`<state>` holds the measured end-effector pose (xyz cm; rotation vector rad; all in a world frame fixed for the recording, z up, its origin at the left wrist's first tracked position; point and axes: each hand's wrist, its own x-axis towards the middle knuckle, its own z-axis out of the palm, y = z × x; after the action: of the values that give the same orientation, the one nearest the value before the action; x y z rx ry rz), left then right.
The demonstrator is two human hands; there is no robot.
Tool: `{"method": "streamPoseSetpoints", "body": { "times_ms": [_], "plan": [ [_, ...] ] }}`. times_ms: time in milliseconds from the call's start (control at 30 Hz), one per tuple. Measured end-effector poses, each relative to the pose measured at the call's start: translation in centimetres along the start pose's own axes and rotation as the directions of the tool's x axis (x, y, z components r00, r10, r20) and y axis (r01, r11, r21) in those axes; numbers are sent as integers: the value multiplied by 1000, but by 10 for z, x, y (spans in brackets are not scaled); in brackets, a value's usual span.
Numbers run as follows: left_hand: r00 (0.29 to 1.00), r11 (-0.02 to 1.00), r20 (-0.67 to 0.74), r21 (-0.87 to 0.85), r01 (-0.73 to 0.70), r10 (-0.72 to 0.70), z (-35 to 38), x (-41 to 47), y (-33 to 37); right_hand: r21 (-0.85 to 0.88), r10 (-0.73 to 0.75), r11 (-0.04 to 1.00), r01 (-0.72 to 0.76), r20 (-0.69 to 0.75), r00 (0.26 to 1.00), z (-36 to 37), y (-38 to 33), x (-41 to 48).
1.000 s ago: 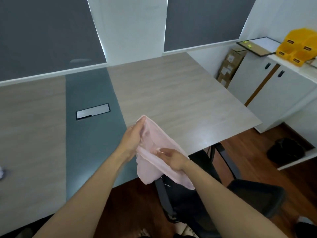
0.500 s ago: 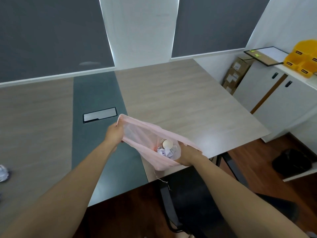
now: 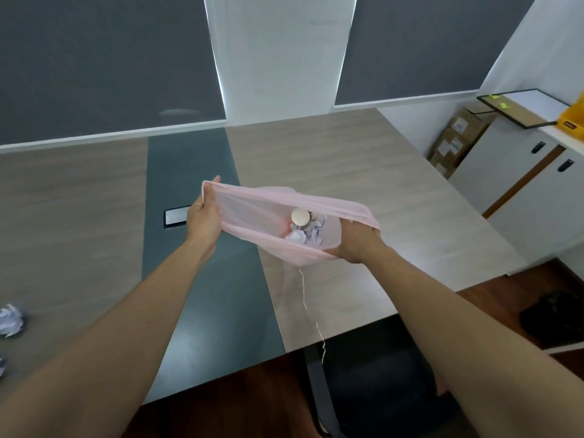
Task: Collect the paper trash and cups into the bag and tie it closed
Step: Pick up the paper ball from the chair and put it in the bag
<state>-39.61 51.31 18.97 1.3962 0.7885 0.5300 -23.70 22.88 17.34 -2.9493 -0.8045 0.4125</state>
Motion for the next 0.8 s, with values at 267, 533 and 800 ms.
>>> {"method": "streamPoseSetpoints", "body": {
  "times_ms": [267,533,800],
  "plan": [
    [959,937,113,272,221,-259,-9,-4,-61,-1,-73,997,77,332,940,38,18,5],
    [938,927,165,277,252,-305,-1,-22,-100,46,-36,999,18,421,906,82,53,-28],
    [993,852,118,522,-36,-31,19,-52,-89,144,-10,988,-50,388,921,87,89,-69]
  ]
}}
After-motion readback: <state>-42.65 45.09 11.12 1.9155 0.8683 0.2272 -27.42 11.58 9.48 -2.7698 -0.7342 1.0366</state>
